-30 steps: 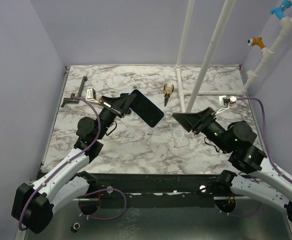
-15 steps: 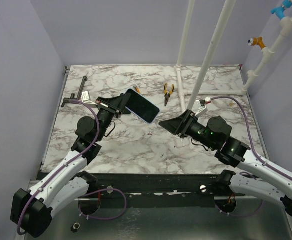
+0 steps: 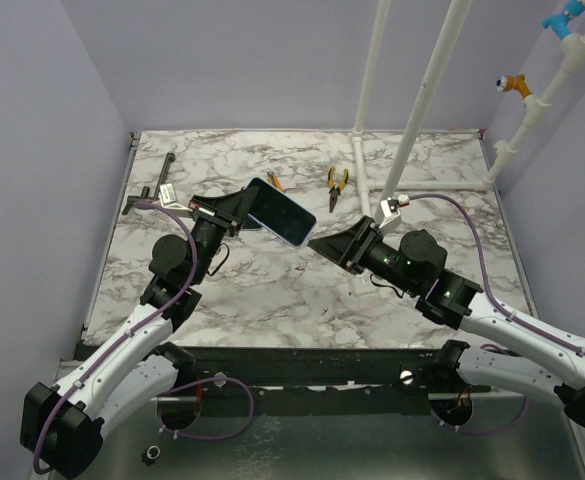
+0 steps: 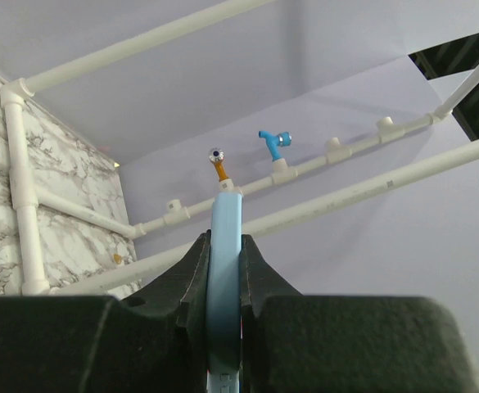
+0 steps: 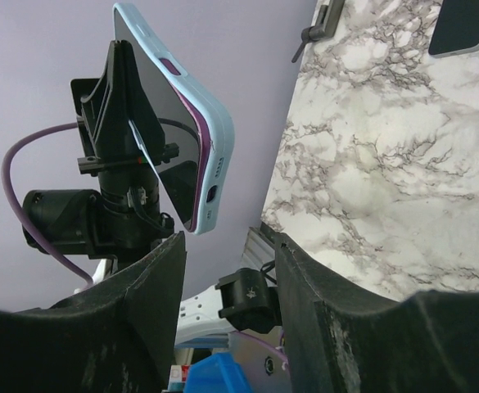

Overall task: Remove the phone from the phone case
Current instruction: Remove the phone case from the phone.

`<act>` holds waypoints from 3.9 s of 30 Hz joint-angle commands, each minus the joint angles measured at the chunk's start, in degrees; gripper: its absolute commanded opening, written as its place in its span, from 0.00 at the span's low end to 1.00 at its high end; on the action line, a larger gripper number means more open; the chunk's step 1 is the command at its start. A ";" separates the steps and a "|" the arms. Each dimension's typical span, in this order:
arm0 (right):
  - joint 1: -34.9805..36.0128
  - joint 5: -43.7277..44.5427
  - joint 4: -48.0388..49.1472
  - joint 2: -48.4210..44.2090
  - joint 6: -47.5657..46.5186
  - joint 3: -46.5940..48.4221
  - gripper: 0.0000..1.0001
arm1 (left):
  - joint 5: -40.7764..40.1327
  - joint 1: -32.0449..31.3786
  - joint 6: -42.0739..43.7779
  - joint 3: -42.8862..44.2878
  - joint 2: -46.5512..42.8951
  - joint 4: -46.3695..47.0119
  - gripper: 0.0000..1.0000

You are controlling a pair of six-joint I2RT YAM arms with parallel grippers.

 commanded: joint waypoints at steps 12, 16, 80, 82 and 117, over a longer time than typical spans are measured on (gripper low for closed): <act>0.44 -1.19 4.16 2.60 3.67 -0.69 0.42 | -1.31 -0.17 0.25 0.15 -1.78 3.21 0.00; 0.46 -1.19 4.10 2.89 3.76 -0.52 0.41 | -1.31 -0.26 0.35 -0.06 -1.88 3.21 0.00; 0.46 4.47 -4.91 -0.78 3.08 -0.18 0.33 | -3.68 -2.37 1.99 0.32 -4.36 2.77 0.00; 0.45 4.97 -4.22 -2.94 2.48 -1.22 0.36 | -3.86 -2.37 2.19 0.37 -4.39 2.64 0.00; 0.47 -4.35 1.60 3.05 -1.79 2.49 0.34 | -3.73 -2.35 2.54 1.28 -2.91 2.51 0.00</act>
